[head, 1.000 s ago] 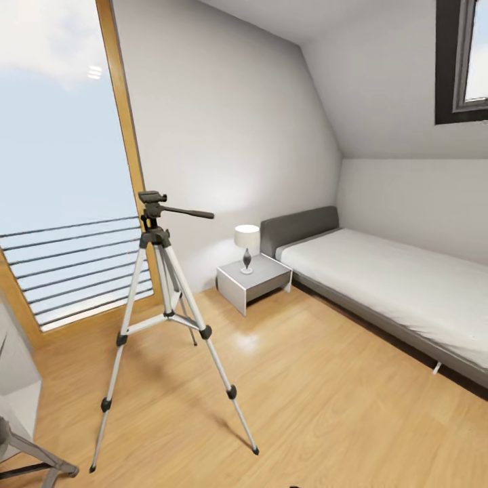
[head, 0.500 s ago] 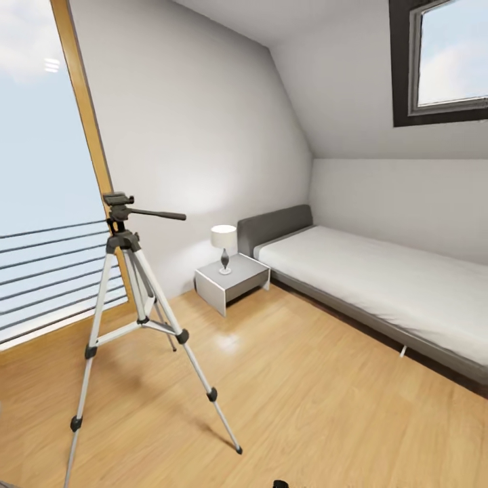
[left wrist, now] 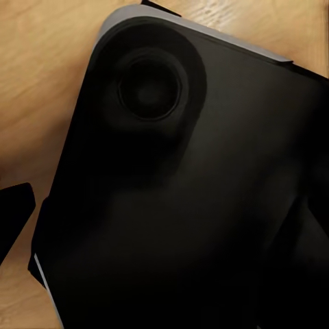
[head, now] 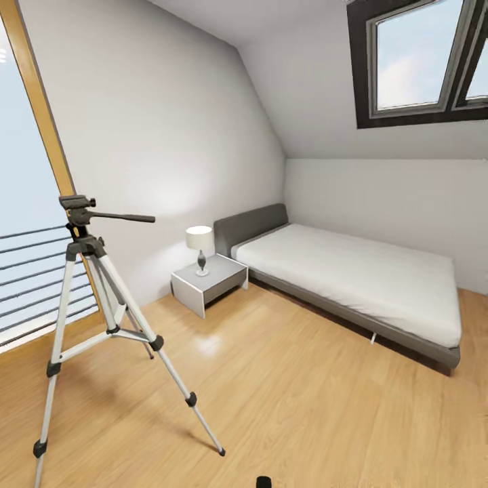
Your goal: Attach the digital camera to the camera tripod in the bedroom.
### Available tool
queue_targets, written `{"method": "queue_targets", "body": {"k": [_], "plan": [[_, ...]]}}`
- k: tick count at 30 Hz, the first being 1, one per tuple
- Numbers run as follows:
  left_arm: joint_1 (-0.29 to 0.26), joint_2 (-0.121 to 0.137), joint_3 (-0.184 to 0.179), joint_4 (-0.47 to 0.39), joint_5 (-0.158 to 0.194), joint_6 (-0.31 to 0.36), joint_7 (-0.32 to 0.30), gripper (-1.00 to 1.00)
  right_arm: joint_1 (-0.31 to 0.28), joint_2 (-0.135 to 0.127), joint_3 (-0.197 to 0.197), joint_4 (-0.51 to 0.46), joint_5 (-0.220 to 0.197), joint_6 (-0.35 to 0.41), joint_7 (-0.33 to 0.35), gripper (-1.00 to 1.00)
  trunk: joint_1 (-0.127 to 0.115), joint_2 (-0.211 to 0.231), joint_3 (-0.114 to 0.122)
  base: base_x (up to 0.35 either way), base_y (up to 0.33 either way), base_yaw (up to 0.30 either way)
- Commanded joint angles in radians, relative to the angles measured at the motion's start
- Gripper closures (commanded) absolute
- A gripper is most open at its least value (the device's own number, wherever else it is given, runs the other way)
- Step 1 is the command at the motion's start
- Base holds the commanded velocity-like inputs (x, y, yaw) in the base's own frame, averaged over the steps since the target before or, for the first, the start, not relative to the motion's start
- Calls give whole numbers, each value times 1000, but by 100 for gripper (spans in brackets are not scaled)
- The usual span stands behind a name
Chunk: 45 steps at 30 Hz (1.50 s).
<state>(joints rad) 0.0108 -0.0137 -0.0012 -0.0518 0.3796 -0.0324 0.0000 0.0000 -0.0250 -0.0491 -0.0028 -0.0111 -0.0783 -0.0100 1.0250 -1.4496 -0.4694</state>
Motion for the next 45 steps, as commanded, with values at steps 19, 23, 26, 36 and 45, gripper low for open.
{"method": "queue_targets", "body": {"k": [19,23,26,36,45], "plan": [[1,1,6,-2,10,-1,0,-100,0,-1,-5,0,-1,-3,-1,-100,0,0,-1,0,0,-245],[1,2,6,-2,11,-1,0,-100,0,-1,-5,0,-1,-3,-1,-100,0,0,-1,0,0,-245],[1,3,7,-2,11,-1,0,-100,0,-1,-5,0,-1,-3,-1,-100,0,0,-1,0,0,-245],[1,3,7,-2,12,-1,0,-100,0,-2,-5,0,-1,-3,-1,-100,0,0,-1,0,0,-244],[1,3,7,-2,12,-1,0,-100,0,-3,-5,0,-1,-3,-1,-100,0,0,-1,0,0,-244]]}}
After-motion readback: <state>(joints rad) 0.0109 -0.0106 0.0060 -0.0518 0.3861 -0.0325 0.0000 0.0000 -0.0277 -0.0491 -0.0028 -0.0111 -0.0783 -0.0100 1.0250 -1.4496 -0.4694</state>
